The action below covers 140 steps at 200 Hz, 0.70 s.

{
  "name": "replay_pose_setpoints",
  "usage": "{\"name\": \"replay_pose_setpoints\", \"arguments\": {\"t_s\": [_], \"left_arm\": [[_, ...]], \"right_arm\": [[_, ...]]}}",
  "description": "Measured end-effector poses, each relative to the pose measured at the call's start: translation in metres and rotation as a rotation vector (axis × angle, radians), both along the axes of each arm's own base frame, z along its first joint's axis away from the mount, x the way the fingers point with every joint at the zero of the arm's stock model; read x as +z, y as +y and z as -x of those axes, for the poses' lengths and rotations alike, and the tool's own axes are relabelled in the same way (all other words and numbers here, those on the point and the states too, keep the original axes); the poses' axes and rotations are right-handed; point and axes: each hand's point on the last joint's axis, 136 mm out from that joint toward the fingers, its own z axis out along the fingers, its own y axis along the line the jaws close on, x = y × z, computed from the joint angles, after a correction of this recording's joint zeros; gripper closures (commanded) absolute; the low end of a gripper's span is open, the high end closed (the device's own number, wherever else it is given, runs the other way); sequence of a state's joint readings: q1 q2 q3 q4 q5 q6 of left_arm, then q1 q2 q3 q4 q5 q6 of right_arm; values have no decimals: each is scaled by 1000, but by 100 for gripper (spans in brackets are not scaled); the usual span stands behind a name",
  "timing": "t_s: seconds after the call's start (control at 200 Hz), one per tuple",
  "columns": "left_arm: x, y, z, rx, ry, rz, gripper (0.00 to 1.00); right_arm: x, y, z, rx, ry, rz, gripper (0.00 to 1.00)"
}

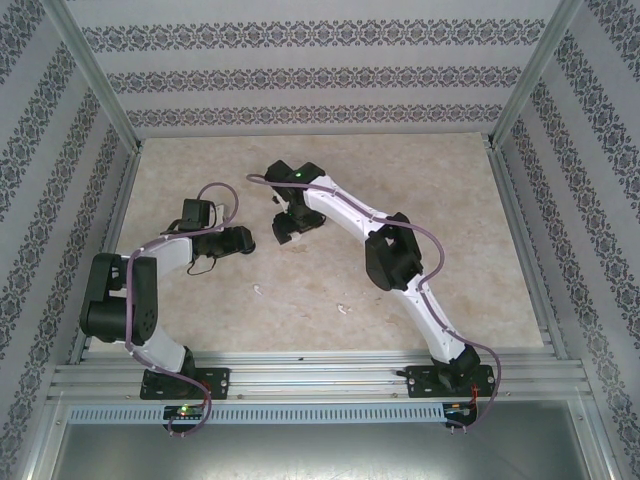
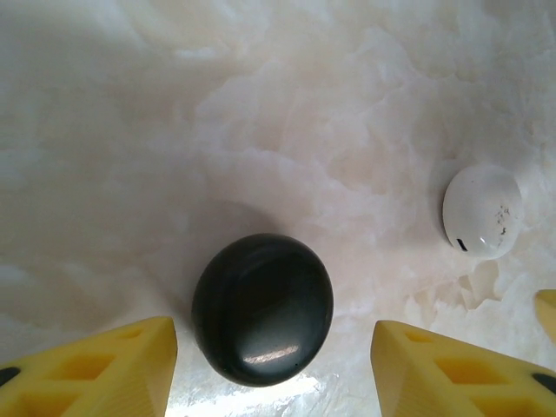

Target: Insert wireless bluetooth earbuds into charging case

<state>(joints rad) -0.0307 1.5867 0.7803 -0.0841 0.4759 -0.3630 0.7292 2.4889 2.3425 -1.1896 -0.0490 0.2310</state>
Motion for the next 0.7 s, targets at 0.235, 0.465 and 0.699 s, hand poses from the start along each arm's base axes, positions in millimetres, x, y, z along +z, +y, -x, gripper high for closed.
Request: {"name": "replay_pose_setpoints", "arguments": {"t_s": [0.235, 0.465, 0.699], "left_arm": [[9, 0, -1, 1, -24, -1, 38], [9, -1, -1, -2, -24, 6, 38], [11, -4, 0, -14, -25, 23, 38]], "right_arm": [[-12, 1, -4, 24, -3, 14, 27], [-34, 0, -7, 33, 13, 29, 27], [-36, 5, -14, 59, -12, 14, 30]]}}
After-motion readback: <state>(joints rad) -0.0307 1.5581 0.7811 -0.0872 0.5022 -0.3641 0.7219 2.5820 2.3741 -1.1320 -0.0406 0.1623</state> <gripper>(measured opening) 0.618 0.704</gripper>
